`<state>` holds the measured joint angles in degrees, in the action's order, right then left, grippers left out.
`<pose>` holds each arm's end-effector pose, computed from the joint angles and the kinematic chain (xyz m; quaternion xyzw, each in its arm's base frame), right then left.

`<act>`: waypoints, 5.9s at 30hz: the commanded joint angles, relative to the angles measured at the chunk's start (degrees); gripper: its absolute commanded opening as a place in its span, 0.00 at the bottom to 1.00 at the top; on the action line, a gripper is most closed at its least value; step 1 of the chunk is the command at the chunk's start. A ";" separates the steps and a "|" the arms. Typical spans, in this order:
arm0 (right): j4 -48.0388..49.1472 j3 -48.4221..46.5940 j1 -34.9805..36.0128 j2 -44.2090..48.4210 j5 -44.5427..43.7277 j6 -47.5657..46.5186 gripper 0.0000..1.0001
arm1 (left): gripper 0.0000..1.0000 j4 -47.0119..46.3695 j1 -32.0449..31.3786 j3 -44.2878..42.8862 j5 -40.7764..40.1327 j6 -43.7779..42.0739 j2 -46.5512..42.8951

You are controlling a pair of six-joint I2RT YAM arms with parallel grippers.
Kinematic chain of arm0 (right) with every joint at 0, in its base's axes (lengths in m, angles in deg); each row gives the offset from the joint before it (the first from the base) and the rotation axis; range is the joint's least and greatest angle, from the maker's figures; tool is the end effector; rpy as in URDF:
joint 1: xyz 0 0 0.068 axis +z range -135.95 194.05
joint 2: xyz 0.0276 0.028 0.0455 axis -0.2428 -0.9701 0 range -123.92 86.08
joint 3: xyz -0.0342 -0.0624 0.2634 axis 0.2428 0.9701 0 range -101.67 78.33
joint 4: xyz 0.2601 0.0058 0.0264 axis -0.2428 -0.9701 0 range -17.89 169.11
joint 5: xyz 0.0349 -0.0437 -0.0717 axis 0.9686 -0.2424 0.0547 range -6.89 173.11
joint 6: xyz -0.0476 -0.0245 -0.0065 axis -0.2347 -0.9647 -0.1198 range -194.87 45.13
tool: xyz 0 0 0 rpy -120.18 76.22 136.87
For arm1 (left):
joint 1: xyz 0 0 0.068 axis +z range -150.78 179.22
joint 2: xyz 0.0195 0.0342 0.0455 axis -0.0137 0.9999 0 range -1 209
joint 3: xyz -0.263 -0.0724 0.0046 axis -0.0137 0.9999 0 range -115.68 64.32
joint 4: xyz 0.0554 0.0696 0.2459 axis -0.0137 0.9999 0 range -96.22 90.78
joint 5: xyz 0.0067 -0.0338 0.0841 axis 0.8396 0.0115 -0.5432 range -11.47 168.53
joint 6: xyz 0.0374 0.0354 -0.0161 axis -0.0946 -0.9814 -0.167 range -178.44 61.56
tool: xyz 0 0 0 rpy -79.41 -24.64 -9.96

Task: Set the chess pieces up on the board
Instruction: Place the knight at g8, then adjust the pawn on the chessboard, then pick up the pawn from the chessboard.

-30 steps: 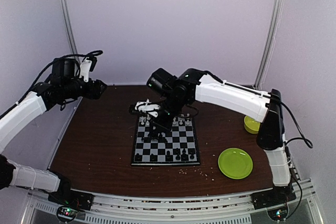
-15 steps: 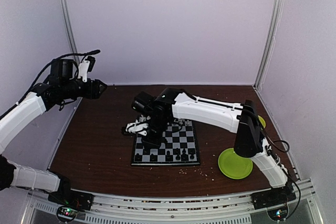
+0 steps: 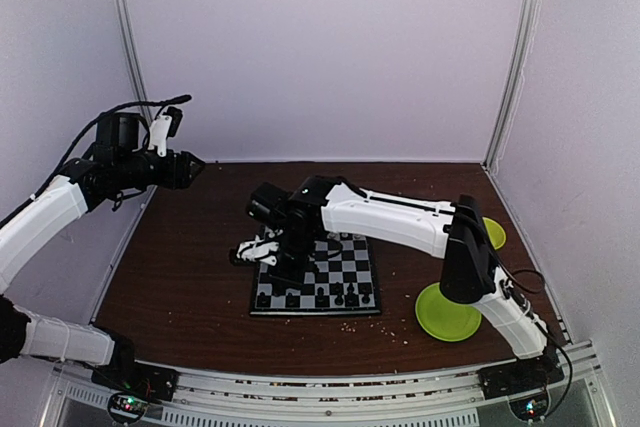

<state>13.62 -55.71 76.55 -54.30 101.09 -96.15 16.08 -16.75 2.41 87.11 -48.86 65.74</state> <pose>0.2245 0.4548 0.2119 -0.6696 0.7096 0.1993 0.0916 0.2505 -0.0771 0.3454 0.0863 0.8473 -0.1773 0.4931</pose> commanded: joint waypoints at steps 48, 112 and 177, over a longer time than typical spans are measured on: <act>-2.22 -2.70 1.40 -0.32 0.62 -0.20 0.19 | 0.63 -2.38 0.06 -0.32 1.74 -0.46 0.12; 20.65 57.31 -29.10 49.55 22.91 -3.35 0.32 | 0.35 20.24 -20.87 -18.35 5.81 -34.78 44.56; 19.91 56.34 -30.16 48.40 23.71 -2.27 0.31 | 0.13 21.90 -24.91 -14.55 -2.58 -33.07 36.42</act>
<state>33.70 2.52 47.29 -6.23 123.88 -99.75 37.02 -41.40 -10.85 83.83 -83.91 107.95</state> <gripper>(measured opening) 0.309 0.143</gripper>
